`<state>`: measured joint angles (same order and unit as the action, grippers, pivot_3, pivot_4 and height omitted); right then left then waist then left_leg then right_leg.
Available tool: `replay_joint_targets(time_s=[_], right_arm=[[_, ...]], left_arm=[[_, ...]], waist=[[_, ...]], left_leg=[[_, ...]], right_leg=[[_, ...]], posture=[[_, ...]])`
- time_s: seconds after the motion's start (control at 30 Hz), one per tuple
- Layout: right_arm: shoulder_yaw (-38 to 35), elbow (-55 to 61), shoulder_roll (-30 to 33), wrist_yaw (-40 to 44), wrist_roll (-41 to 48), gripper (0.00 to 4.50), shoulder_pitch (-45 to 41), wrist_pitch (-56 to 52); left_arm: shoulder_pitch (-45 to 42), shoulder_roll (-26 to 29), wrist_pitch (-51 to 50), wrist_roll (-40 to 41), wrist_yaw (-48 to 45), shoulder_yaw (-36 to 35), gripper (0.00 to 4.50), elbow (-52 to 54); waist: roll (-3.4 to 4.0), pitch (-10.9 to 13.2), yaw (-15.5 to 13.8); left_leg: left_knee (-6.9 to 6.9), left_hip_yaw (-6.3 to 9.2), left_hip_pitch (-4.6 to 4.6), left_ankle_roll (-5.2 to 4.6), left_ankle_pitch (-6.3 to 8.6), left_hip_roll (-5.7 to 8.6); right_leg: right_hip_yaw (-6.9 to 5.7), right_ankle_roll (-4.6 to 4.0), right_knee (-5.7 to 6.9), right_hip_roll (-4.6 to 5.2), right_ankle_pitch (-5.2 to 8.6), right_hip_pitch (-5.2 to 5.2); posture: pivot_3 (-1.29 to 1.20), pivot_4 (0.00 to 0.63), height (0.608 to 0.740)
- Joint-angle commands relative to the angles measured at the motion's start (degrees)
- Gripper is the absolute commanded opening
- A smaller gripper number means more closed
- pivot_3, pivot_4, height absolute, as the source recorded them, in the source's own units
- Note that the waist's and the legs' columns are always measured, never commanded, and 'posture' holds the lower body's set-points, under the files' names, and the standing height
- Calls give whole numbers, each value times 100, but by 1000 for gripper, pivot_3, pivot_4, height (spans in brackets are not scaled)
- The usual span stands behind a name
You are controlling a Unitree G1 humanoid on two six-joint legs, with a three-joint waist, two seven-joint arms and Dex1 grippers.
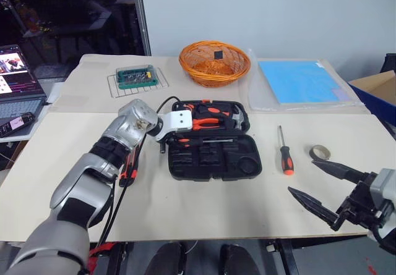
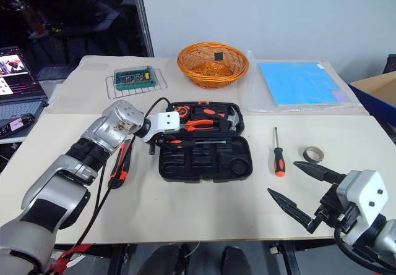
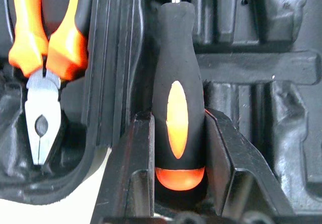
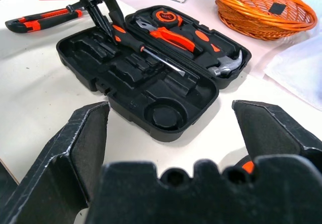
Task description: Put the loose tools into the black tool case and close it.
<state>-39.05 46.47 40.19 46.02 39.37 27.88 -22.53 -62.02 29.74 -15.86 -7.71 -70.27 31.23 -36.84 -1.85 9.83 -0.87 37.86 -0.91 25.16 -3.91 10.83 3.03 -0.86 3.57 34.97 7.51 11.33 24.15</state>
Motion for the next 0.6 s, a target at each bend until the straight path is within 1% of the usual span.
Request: replay_joint_targets(time_s=[0.03,0.1,0.2,0.27,0.3,0.37,0.4,0.47,0.57,0.6], right_arm=[[24,45,39,-39,-21,4500,-123,112],[68,24,43,-31,-38,4500,-165,117],[103,-1,42,-7,-66,4500,-203,125],[102,1,26,-3,-71,4500,-204,130],[101,0,18,-1,-74,4500,-200,136],[115,-8,-25,6,-112,4500,-159,173],[134,-16,-49,-9,-133,4500,-153,184],[174,-21,-81,-44,-154,4500,-164,190],[294,9,-155,-176,-186,4500,-243,174],[340,27,-173,-211,-218,4500,-258,171]], left_arm=[[-114,-94,142,-299,157,-50,857,-355],[-142,-150,397,-304,242,-138,1863,-500],[-116,-152,454,-102,68,-407,2580,-379],[58,-101,125,509,-103,-1013,3244,227],[140,-69,5,701,-177,-1200,3244,465],[553,-89,-819,1303,-67,-1768,3244,1342],[777,-176,-1196,1502,157,-2007,3023,1727],[1169,-386,-1786,1726,681,-2333,2446,2337],[1715,-871,-1891,1532,1926,-2629,1263,2740],[1869,-995,-1765,1415,2264,-2640,931,2807]], waist=[[2,-1,-10],[3,-2,-21],[9,-6,-45],[9,-6,-52],[9,-6,-51],[8,-5,-45],[9,-5,-31],[11,-7,-22],[12,-7,-47],[11,-7,-63]], left_leg=[[1,0,0,-1,0,1],[3,0,0,-2,-1,1],[6,0,-2,-1,-1,2],[7,-1,-1,-1,-1,2],[7,-1,-1,-1,-1,2],[8,-1,2,-1,-1,2],[8,0,3,-2,-1,2],[8,0,4,-36,-14,3],[8,0,3,-46,-15,5],[8,1,3,-46,-15,6]], right_leg=[[0,0,0,-1,0,0],[-1,1,0,0,-1,-2],[0,5,0,0,-4,-6],[0,4,0,2,-9,-4],[-1,4,1,1,-9,-4],[0,4,1,2,-9,1],[0,3,-3,2,-9,1],[7,-28,-1,3,-25,3],[9,-31,-1,2,-26,1],[9,-31,1,2,-26,0]], posture=[[0,150,740],[0,150,740],[0,150,740],[0,150,740],[0,150,740],[0,150,740],[0,150,740],[0,150,740],[0,150,740],[0,150,740]])
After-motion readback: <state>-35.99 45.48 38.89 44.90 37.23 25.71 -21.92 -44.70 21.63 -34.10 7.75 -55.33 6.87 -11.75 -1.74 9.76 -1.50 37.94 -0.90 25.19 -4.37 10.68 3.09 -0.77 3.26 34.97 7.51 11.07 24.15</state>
